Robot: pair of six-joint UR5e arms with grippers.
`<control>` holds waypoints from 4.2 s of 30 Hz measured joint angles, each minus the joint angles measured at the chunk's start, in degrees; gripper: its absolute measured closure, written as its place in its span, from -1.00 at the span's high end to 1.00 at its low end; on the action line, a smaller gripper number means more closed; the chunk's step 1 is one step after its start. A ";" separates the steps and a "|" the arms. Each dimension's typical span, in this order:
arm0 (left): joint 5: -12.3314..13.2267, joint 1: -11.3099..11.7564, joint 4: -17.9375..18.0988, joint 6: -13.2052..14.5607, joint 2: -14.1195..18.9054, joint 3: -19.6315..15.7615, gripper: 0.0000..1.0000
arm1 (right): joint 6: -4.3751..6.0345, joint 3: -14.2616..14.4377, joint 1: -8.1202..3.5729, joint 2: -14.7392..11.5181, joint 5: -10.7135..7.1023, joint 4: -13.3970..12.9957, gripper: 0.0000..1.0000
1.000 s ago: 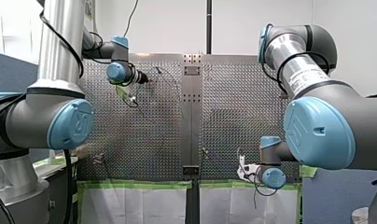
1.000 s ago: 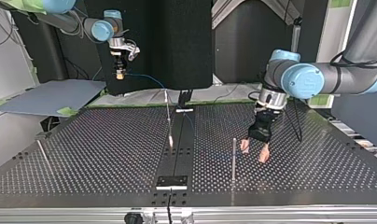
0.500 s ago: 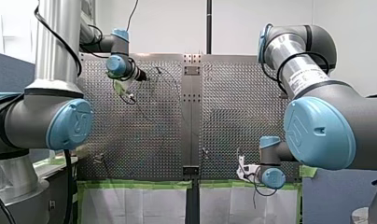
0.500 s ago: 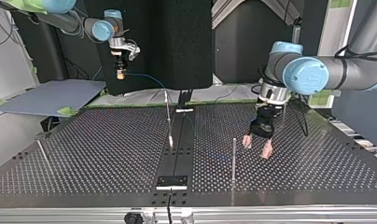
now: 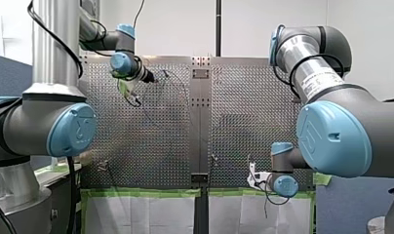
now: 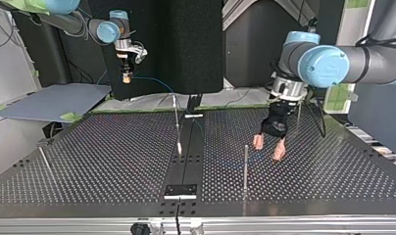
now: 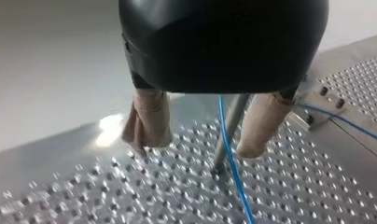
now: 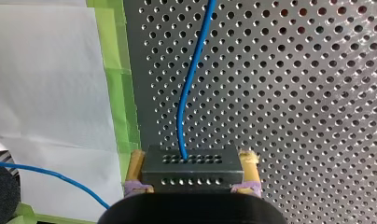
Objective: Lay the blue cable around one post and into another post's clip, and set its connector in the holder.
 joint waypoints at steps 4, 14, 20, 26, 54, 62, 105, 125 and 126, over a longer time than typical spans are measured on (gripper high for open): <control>0.06 0.07 1.97 -0.63 2.14 -2.13 1.00 | 0.08 0.00 0.00 0.01 0.00 0.08 -1.00; 1.80 -0.82 3.74 0.48 7.85 -7.83 1.00 | 0.37 0.00 0.01 0.03 0.02 0.47 -1.00; 1.74 -1.87 1.92 3.64 11.28 -11.26 1.00 | 0.56 0.02 0.10 0.04 0.02 0.54 -1.00; 1.41 -3.60 1.28 7.32 12.68 -14.95 1.00 | 0.76 0.01 0.22 0.03 0.02 0.39 -1.00; -10.30 -18.34 14.84 22.55 -1.82 -26.56 1.00 | -2.26 0.05 2.19 -0.01 -1.99 2.14 -1.00; -14.81 -22.85 19.37 27.06 -6.33 -26.40 1.00 | -5.55 2.13 3.70 -2.04 -5.40 3.87 -1.00; -27.42 -34.58 28.45 52.84 -28.22 -21.81 1.00 | 0.69 8.53 5.05 -13.56 -4.08 3.47 -1.00; -27.35 -35.24 37.41 62.60 -29.55 -21.52 1.00 | 0.41 8.50 6.74 -10.78 -5.28 1.97 -1.00; -27.29 -35.25 38.02 62.83 -29.85 -21.48 1.00 | 0.35 8.50 6.83 -10.61 -5.30 1.94 -1.00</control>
